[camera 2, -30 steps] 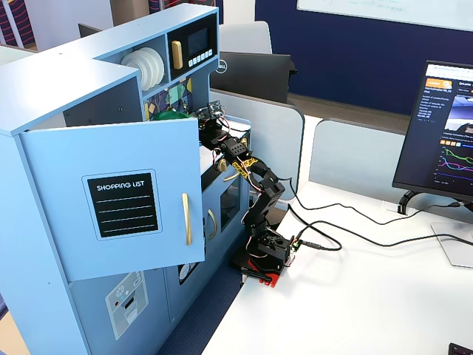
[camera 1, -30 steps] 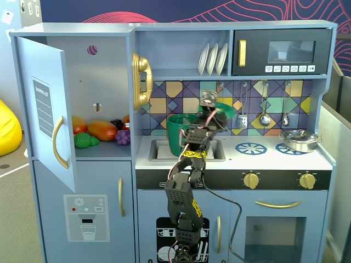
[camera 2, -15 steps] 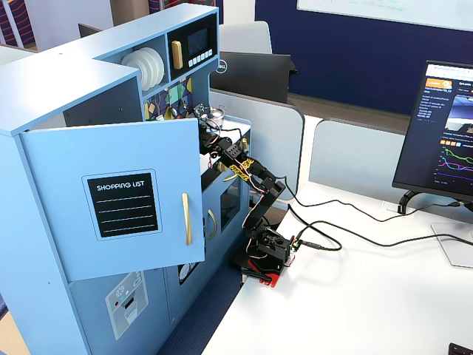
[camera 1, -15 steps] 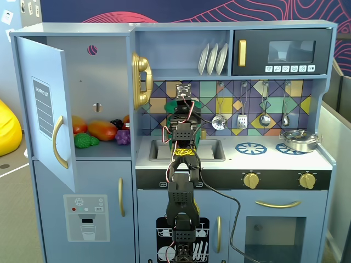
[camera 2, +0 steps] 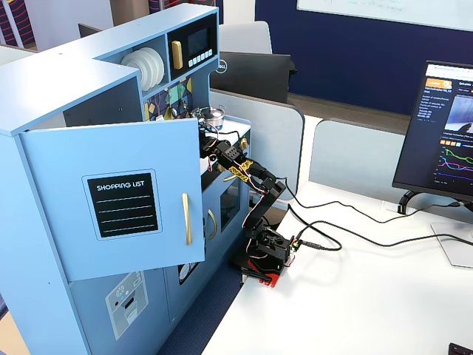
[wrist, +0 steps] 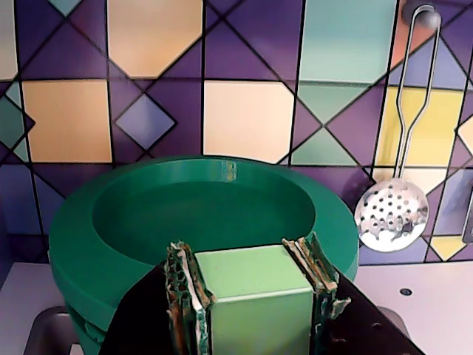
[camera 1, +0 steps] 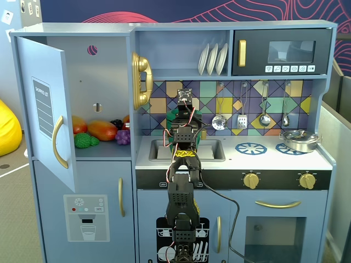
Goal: Pick up the lid from the counter and put it on the green recipient
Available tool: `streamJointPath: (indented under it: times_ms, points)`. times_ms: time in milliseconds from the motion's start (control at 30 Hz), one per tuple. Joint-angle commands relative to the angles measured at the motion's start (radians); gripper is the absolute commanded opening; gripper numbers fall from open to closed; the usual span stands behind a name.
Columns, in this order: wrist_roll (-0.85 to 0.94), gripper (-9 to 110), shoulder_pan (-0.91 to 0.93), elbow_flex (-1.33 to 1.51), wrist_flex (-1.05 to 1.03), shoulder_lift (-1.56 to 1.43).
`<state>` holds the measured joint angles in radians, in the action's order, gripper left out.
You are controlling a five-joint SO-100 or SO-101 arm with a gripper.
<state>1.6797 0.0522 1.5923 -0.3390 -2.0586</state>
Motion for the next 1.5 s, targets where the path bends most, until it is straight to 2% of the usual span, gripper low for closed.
streamJointPath:
  times_ms: [0, 567, 700, 867, 1200, 1467]
  points:
    - [-0.002, 0, 0.017, 0.0, 0.005, -0.078]
    - [0.002, 0, 0.012, 0.1, 0.043, -0.117]
    - [-0.029, 10, 0.012, 0.123, 0.078, -0.126]
    - [-0.061, 32, 0.028, 0.13, 0.086, -0.133]
    - [-0.058, 40, 0.037, 0.107, 0.106, -0.143]
    - [-0.038, 45, 0.052, 0.176, -0.015, -0.276]
